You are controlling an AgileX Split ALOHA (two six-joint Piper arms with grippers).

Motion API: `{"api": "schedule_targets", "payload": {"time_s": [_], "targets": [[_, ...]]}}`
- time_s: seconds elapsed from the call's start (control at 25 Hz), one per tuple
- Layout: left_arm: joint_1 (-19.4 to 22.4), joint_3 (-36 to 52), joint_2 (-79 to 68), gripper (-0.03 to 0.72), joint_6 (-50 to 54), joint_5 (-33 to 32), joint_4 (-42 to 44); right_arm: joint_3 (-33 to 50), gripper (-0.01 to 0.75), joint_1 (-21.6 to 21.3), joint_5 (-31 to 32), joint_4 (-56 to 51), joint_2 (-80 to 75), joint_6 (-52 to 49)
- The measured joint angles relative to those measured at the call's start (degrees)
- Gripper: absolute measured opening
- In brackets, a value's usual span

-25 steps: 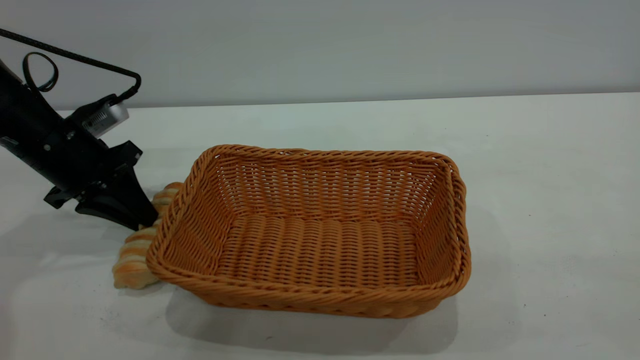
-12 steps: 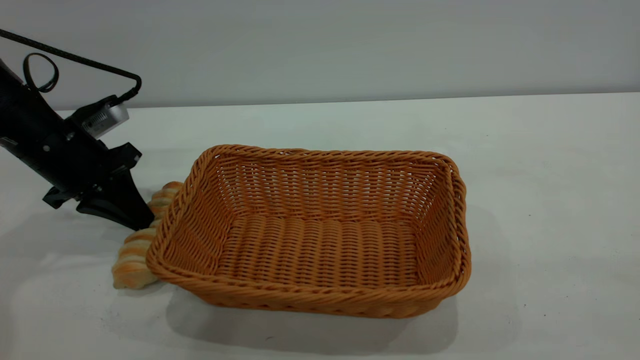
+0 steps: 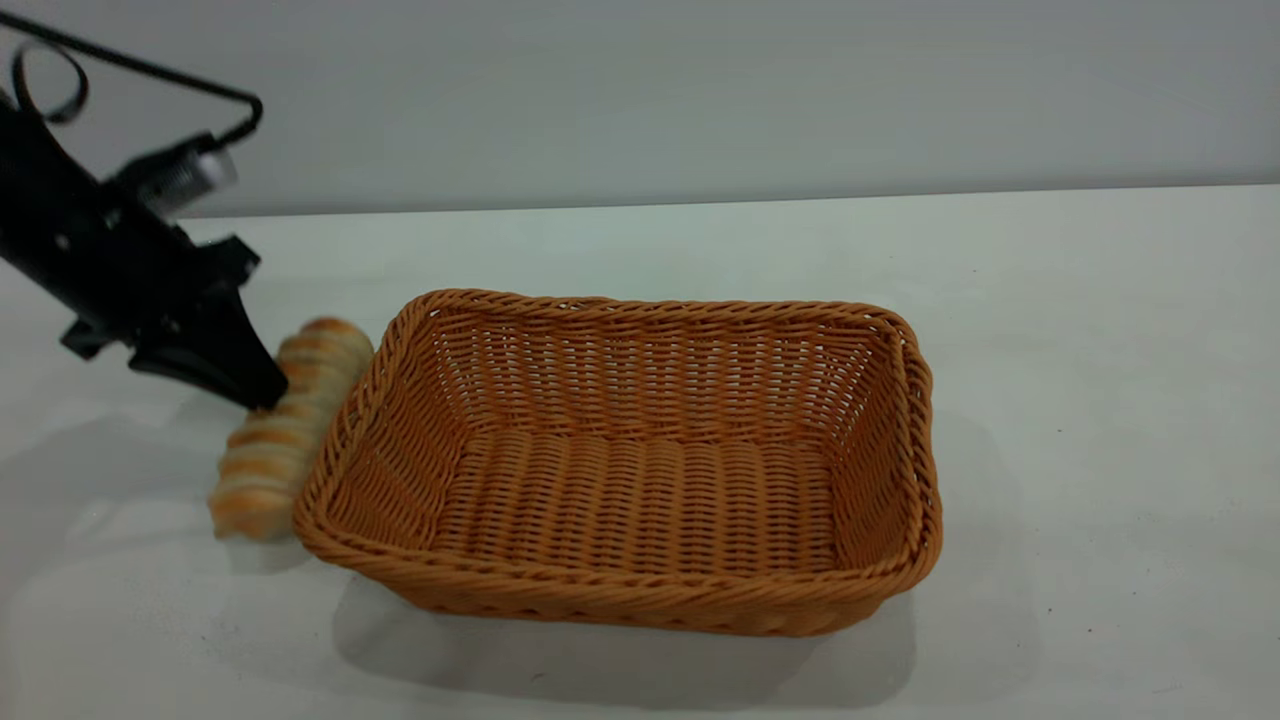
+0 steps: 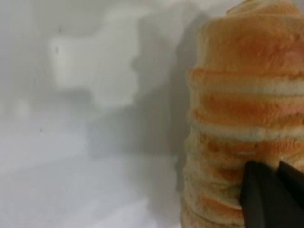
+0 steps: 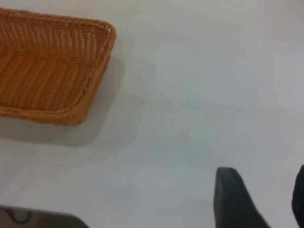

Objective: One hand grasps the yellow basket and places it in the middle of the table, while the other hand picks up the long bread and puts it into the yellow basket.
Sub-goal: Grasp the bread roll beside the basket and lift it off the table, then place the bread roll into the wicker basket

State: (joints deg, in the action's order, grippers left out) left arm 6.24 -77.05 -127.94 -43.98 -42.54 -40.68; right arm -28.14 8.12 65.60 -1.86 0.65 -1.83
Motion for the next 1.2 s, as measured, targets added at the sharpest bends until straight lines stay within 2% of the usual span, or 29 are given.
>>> {"api": "schedule_targets", "payload": {"time_s": [0.64,0.84,1.0,1.2], "targets": [[0.00,0.05,14.08,0.003,4.04,-3.65,6.65,0.00,0.341,0.00,0.00,0.11,0.00,0.05],[-0.46,-2.91,15.49,0.003,1.06,-10.11,3.70,0.00,0.341,0.00,0.28,0.16,0.00,0.47],[-4.78,-8.10,15.49,0.003,0.64,-13.81,4.94,0.00,0.341,0.00,0.97,0.16,0.00,0.68],[-14.11,-15.75,14.67,0.003,3.37,-18.50,13.13,0.00,0.341,0.00,1.08,0.11,0.00,0.73]]}}
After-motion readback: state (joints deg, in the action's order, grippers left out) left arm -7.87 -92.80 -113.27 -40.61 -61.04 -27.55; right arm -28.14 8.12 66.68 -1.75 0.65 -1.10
